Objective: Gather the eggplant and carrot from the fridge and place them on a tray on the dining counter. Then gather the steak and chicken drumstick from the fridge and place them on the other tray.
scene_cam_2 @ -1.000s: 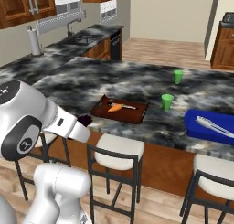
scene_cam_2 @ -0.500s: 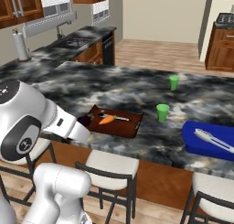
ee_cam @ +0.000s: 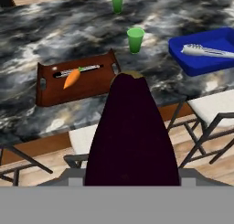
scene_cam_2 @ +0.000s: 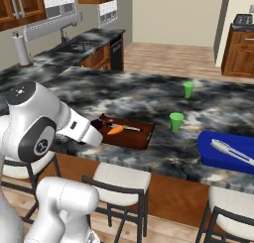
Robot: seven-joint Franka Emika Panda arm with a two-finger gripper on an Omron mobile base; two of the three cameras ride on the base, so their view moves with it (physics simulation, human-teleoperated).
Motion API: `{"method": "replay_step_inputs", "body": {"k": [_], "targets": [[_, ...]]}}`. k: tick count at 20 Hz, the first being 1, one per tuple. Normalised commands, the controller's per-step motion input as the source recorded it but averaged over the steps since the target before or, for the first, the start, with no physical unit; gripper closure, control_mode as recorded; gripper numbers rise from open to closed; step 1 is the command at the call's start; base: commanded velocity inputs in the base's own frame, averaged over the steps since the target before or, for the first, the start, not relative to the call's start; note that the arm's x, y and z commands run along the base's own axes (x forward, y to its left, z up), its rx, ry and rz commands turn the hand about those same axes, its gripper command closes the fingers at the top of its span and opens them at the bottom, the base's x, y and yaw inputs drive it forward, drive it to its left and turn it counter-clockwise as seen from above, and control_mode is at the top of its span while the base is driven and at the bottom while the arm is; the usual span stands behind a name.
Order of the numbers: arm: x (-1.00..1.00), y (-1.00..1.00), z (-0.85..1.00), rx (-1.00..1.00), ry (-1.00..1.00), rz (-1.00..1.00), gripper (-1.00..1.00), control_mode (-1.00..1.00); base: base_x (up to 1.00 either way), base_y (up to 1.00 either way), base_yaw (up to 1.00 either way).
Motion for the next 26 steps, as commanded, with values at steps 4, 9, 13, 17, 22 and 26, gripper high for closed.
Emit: {"method": "replay_step_inputs", "body": {"k": [4,9,13,17,22,26], "targets": [[1.00,0.01,-0.24,0.07,0.00,0.00,1.00,-1.00,0.00,0.00,0.00],[0.92,0.01,-0.45,0.00,0.08,0.00,1.00,-1.00,0.00,0.00,0.00],[0.78,0.00,-0.48,0.00,0.01,0.00,1.00,-1.00,0.00,0.00,0.00],[0.65,-0.03,-0.74,0.00,0.00,0.00,1.00,-1.00,0.00,0.00,0.00],[0.56,-0.13,-0.66,0.00,0.00,0.00,1.00,-1.00,0.00,0.00,0.00],[0.51,-0.33,-0.28,0.01,0.00,0.00,1.00,-1.00,0.00,0.00,0.00]]}}
